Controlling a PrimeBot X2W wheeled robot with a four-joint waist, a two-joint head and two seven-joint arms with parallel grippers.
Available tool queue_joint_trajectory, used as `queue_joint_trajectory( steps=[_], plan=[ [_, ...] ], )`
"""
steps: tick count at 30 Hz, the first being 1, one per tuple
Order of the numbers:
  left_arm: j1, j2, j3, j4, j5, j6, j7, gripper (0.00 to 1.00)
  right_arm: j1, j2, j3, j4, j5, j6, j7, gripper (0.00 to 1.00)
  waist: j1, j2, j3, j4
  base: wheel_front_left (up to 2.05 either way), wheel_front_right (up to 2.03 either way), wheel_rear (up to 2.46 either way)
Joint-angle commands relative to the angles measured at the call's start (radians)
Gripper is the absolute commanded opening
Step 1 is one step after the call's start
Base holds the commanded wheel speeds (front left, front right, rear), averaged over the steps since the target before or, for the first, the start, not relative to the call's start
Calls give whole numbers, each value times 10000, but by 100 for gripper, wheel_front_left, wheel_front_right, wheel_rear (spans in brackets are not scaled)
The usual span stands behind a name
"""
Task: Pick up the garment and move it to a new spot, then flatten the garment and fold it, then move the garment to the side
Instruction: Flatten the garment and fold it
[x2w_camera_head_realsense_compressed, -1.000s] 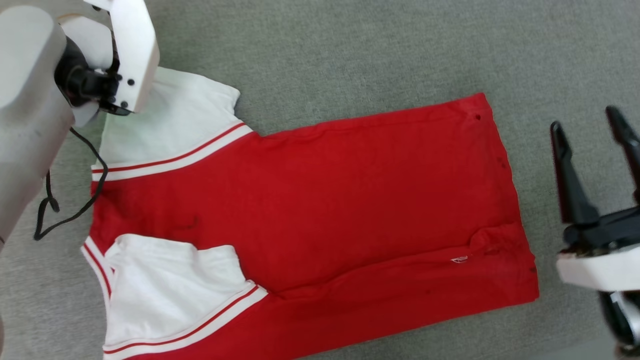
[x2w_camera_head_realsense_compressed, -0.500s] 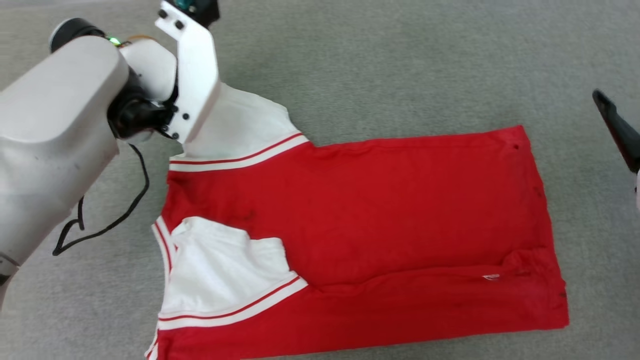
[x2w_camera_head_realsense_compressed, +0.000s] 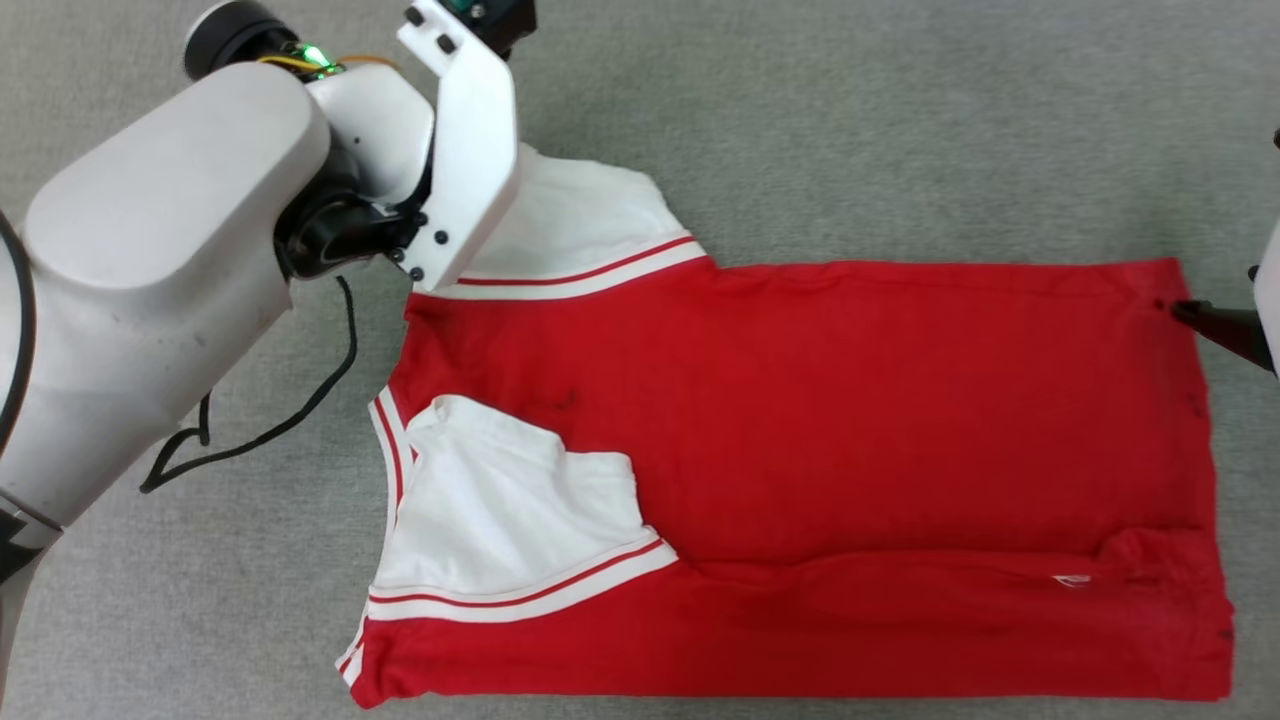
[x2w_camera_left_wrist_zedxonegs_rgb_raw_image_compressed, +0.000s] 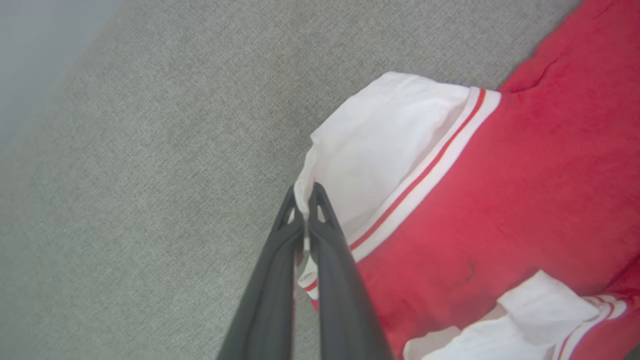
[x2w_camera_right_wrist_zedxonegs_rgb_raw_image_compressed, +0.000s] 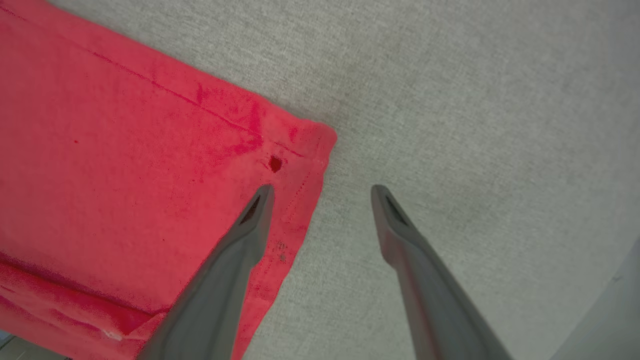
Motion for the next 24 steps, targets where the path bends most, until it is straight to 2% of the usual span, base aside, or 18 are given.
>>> queue_joint_trajectory(
  steps=[1,5,9,13,14,16,24],
  plan=[
    [-151,-68,-49,-123,9,-8,-79,0,-258,263,13,375,-123,-8,-69,100,-1,0,279,246,0,0,0],
    [-324,-73,-87,-323,110,-8,-153,0,-288,695,317,1141,-339,-8,-485,100,-1,0,569,448,0,0,0],
    [-323,-33,-104,-411,97,-8,-256,0,252,1152,1273,1877,-276,-5,-720,100,-1,0,715,495,0,0,0],
    [-249,22,-117,-370,63,-8,-318,0,392,1448,1750,2156,-104,9,-1206,100,-1,0,689,464,0,0,0],
    [-191,45,-125,-341,53,-8,-358,0,319,1461,1858,2190,-121,9,-1432,0,-1,0,644,436,0,0,0],
    [-34,110,-138,-269,1,-8,-440,0,164,1439,2024,2227,-28,9,-1797,0,-1,0,462,360,0,0,0],
    [882,438,-161,-379,-269,-9,-1078,0,24,577,2341,1981,356,-8,-3602,0,-1,0,-1087,240,0,0,0]
  ],
)
